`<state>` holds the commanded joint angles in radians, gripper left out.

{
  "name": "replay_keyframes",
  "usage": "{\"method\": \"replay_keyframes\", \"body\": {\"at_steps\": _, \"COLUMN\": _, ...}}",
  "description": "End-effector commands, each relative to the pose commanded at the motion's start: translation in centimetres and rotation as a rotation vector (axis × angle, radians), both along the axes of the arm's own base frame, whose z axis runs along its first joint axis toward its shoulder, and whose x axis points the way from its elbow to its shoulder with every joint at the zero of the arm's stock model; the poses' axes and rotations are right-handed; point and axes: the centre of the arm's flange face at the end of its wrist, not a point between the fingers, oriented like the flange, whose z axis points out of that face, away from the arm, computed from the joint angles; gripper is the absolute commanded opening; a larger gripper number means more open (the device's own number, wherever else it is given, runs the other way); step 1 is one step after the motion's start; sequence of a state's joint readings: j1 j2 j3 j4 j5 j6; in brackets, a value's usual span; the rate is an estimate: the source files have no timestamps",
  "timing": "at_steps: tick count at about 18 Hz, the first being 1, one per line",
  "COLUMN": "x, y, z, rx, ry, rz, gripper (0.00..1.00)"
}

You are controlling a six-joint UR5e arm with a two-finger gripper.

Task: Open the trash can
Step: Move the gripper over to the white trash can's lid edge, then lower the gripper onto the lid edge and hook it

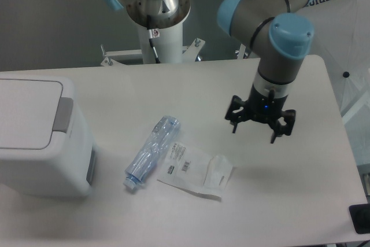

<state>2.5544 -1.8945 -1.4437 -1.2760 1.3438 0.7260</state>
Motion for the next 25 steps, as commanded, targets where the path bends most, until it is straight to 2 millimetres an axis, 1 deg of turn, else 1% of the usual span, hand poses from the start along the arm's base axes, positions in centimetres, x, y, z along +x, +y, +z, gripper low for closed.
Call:
{"method": "replay_keyframes", "body": {"at_steps": 1, "x": 1.1, "y": 1.3, "z": 1.2, "rx": 0.0, "ry": -0.008, "rz": 0.021, "gripper": 1.0}}
{"method": "replay_keyframes", "body": {"at_steps": 3, "x": 3.9, "y": 3.3, "z": 4.3, "rx": 0.013, "ry": -0.016, "rz": 0.047, "gripper": 1.0}}
{"method": "replay_keyframes", "body": {"at_steps": 5, "x": 6.2, "y": 4.1, "z": 7.0, "rx": 0.047, "ry": -0.016, "rz": 0.061, "gripper": 1.0}}
{"method": "replay_keyframes", "body": {"at_steps": 7, "x": 8.5, "y": 4.8, "z": 8.8, "rx": 0.077, "ry": -0.018, "rz": 0.068, "gripper": 1.0}}
{"method": "replay_keyframes", "body": {"at_steps": 9, "x": 11.5, "y": 6.0, "z": 10.0, "rx": 0.095, "ry": -0.028, "rz": 0.065, "gripper": 1.0}}
{"method": "replay_keyframes", "body": {"at_steps": 11, "x": 14.1, "y": 7.2, "z": 10.6, "rx": 0.112, "ry": -0.045, "rz": 0.042, "gripper": 1.0}}
{"method": "replay_keyframes", "body": {"at_steps": 12, "x": 15.1, "y": 7.5, "z": 11.0, "rx": 0.127, "ry": -0.056, "rz": 0.035, "gripper": 1.0}}
{"method": "replay_keyframes", "body": {"at_steps": 13, "x": 15.5, "y": 7.4, "z": 11.6, "rx": 0.142, "ry": -0.062, "rz": 0.049, "gripper": 1.0}}
{"method": "replay_keyframes", "body": {"at_steps": 14, "x": 16.0, "y": 7.7, "z": 11.6, "rx": 0.143, "ry": -0.075, "rz": 0.061, "gripper": 1.0}}
{"method": "replay_keyframes", "body": {"at_steps": 16, "x": 18.8, "y": 8.9, "z": 11.8, "rx": 0.144, "ry": -0.082, "rz": 0.027, "gripper": 1.0}}
{"method": "replay_keyframes", "body": {"at_steps": 17, "x": 19.6, "y": 9.0, "z": 11.9, "rx": 0.142, "ry": -0.079, "rz": 0.017, "gripper": 1.0}}
{"method": "replay_keyframes", "body": {"at_steps": 18, "x": 20.3, "y": 8.8, "z": 12.1, "rx": 0.146, "ry": -0.082, "rz": 0.01, "gripper": 1.0}}
{"method": "replay_keyframes", "body": {"at_steps": 20, "x": 21.6, "y": 9.2, "z": 11.9, "rx": 0.141, "ry": -0.081, "rz": -0.009, "gripper": 1.0}}
{"method": "replay_keyframes", "body": {"at_steps": 23, "x": 22.0, "y": 9.7, "z": 11.3, "rx": 0.13, "ry": -0.089, "rz": -0.013, "gripper": 1.0}}
{"method": "replay_keyframes", "body": {"at_steps": 25, "x": 22.8, "y": 9.8, "z": 10.8, "rx": 0.12, "ry": -0.094, "rz": -0.022, "gripper": 1.0}}
